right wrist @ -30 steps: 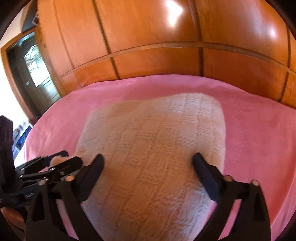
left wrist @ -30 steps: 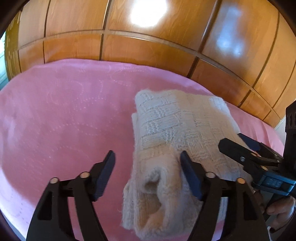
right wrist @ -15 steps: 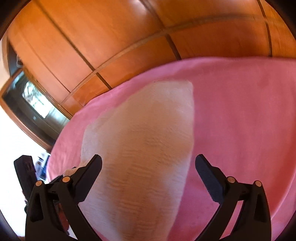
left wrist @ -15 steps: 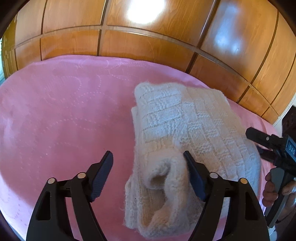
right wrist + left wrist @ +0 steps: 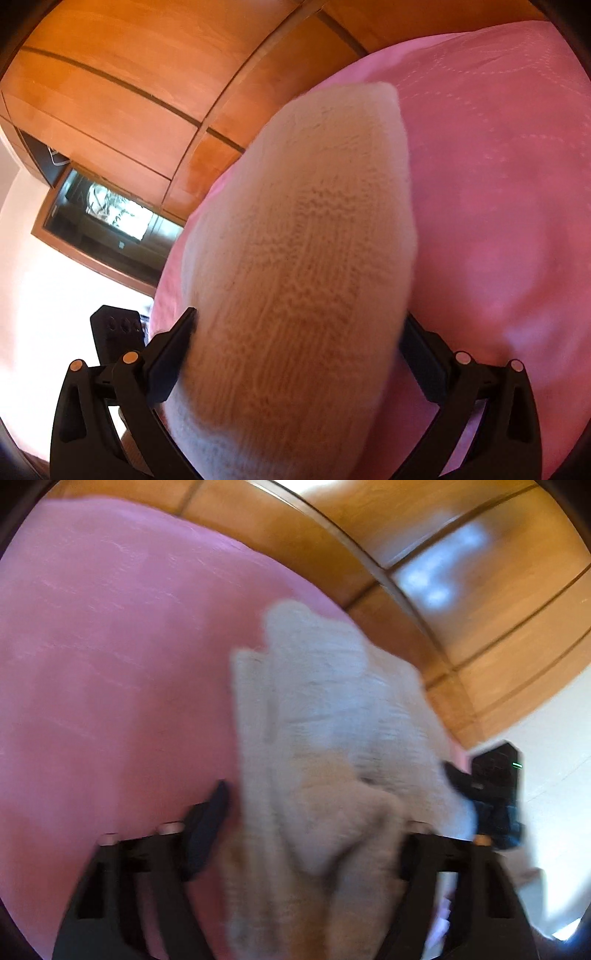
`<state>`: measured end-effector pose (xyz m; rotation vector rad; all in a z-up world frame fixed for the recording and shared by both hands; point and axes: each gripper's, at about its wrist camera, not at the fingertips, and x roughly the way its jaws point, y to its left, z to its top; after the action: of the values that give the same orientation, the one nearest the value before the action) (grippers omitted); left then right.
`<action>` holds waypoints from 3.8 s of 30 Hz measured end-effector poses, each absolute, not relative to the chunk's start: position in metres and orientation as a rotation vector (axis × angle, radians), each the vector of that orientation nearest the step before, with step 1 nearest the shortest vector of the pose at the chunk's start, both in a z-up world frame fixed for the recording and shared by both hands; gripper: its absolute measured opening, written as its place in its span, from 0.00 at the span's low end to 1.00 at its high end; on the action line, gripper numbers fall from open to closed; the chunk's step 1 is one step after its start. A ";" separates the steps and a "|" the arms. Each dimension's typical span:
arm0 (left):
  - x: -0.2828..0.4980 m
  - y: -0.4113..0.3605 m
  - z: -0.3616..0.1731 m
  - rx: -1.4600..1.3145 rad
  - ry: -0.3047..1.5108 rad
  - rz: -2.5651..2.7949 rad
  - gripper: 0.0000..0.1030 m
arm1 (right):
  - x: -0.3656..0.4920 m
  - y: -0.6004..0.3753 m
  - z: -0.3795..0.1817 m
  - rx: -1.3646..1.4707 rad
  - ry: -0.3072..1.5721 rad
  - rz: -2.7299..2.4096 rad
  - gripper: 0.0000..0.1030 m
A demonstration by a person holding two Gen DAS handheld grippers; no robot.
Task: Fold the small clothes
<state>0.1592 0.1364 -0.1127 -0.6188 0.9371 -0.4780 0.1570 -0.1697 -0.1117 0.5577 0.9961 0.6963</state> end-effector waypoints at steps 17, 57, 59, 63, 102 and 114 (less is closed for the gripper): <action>0.139 0.015 -0.057 -0.574 0.870 -0.807 0.33 | 0.037 -0.254 -0.009 0.481 0.705 0.593 0.55; 0.094 -0.177 -0.050 0.064 0.830 -0.526 0.71 | -0.029 -0.315 -0.073 0.123 0.738 -0.242 0.89; 0.087 -0.174 -0.047 0.075 0.812 -0.511 0.76 | -0.032 -0.309 -0.071 0.122 0.743 -0.261 0.95; 0.073 -0.163 -0.037 0.072 0.757 -0.486 0.81 | -0.045 -0.301 -0.067 0.131 0.745 -0.295 0.97; 0.021 -0.136 -0.004 0.047 0.619 -0.399 0.96 | -0.103 -0.270 -0.035 0.188 0.600 -0.497 0.98; 0.017 -0.140 -0.003 0.058 0.609 -0.403 0.96 | -0.104 -0.270 -0.036 0.194 0.603 -0.492 0.98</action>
<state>0.0170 -0.1404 -0.0030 0.0585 0.6090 -0.4033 -0.1042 -0.2704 -0.0360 0.1942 0.6030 -0.4916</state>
